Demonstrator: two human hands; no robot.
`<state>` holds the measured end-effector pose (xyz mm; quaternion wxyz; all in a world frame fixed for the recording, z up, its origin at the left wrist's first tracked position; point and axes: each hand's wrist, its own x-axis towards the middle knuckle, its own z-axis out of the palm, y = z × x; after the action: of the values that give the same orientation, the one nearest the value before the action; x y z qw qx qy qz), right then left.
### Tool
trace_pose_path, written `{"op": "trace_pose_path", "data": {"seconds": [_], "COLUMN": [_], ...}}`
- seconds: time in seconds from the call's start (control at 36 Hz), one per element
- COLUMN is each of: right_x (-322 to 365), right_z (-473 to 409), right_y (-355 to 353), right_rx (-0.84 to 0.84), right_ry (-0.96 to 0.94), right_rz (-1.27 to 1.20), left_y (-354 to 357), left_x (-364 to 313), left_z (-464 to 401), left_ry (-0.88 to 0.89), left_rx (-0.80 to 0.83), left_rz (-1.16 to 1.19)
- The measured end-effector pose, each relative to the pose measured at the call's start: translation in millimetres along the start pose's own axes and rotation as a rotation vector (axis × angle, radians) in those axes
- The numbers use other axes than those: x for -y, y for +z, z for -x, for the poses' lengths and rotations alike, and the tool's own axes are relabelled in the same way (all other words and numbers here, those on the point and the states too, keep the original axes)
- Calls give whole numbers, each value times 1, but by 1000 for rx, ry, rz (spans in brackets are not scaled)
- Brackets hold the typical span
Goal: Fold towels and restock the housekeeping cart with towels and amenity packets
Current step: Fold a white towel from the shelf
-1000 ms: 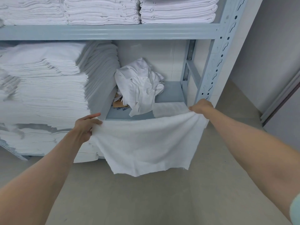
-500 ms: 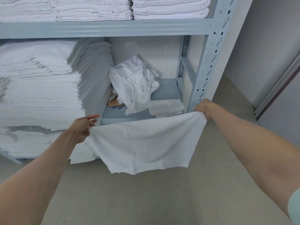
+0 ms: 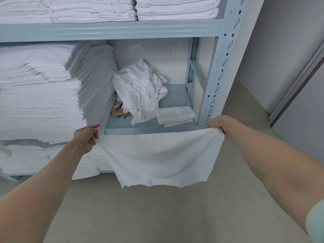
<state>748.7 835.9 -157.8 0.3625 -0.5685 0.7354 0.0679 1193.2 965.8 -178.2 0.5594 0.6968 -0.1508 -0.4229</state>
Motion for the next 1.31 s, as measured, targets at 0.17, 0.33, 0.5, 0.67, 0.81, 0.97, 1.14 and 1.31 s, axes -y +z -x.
{"op": "trace_pose_path", "data": {"seconds": [0.17,0.33,0.5,0.67,0.81,0.97,1.14,1.31], "right_x": [-3,-6,-10,-9,-7,-8,-8,-7], "right_z": [-11,-11,-15,-18,-19,-22,-20,-14], "right_y": [-4,-7,-11,-8,-8,-5,-2,-2], "right_rx": [-161,-411,-463,-469,-439,-349,-222,-119], "right_ry": [-35,-80,-125,-156,-181,-283,-377,-424], "right_rz": [-260,-411,-630,-640,-646,-625,-577,-419], "left_y": [-3,-3,-9,-8,-8,-11,-15,-20], "left_x": [2,7,3,4,2,-3,-6,-3], "left_z": [-10,-10,-4,0,-2,-4,-6,-10], "left_ry": [-8,82,175,210,278,330,335,270], "left_rx": [3,-100,-155,-111,-98,-88,-70,-82], "left_rz": [47,24,-37,-72,-128,-134,-70,-22]}}
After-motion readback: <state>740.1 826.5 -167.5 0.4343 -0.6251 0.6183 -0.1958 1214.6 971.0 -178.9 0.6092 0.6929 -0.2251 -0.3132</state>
